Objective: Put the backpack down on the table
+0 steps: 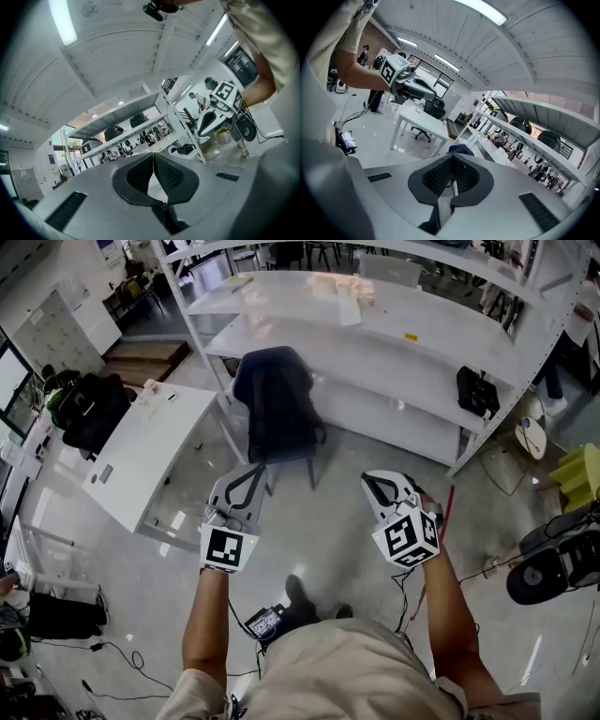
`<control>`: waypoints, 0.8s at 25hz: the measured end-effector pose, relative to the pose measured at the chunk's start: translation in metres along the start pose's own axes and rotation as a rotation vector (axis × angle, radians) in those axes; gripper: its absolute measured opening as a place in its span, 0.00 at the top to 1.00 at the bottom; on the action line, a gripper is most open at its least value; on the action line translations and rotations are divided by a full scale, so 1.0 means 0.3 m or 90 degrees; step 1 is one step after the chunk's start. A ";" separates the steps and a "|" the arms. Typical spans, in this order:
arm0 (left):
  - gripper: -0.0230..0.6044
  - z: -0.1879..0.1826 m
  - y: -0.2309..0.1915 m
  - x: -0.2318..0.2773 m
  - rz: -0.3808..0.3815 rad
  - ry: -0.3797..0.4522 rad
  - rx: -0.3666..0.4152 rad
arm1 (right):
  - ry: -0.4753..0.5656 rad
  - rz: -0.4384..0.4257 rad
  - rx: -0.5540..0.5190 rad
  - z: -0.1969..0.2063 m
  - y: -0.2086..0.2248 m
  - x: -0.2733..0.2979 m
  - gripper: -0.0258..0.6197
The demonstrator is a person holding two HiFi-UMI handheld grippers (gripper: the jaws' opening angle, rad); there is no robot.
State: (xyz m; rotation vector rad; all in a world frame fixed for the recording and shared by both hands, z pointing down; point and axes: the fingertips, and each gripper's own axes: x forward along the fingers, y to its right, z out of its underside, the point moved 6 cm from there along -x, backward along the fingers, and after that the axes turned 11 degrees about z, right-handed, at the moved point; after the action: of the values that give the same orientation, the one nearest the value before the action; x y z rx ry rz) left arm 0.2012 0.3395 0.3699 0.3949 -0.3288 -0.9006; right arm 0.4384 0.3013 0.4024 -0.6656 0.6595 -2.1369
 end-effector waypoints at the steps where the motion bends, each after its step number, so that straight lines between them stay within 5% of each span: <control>1: 0.94 0.003 -0.003 0.000 0.000 0.000 -0.001 | 0.000 -0.001 0.001 -0.002 -0.002 0.003 0.92; 13: 0.94 0.068 -0.053 0.036 0.005 -0.006 -0.019 | 0.010 -0.002 0.026 -0.004 -0.012 0.095 0.92; 20: 0.94 0.166 -0.194 0.066 0.013 -0.004 -0.034 | 0.000 -0.003 0.038 -0.047 -0.024 0.255 0.92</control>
State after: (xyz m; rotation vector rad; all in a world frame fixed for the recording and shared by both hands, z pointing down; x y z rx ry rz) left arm 0.1510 0.2813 0.3890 0.3383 -0.3132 -0.8889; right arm 0.3832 0.2475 0.4148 -0.6356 0.5926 -2.1524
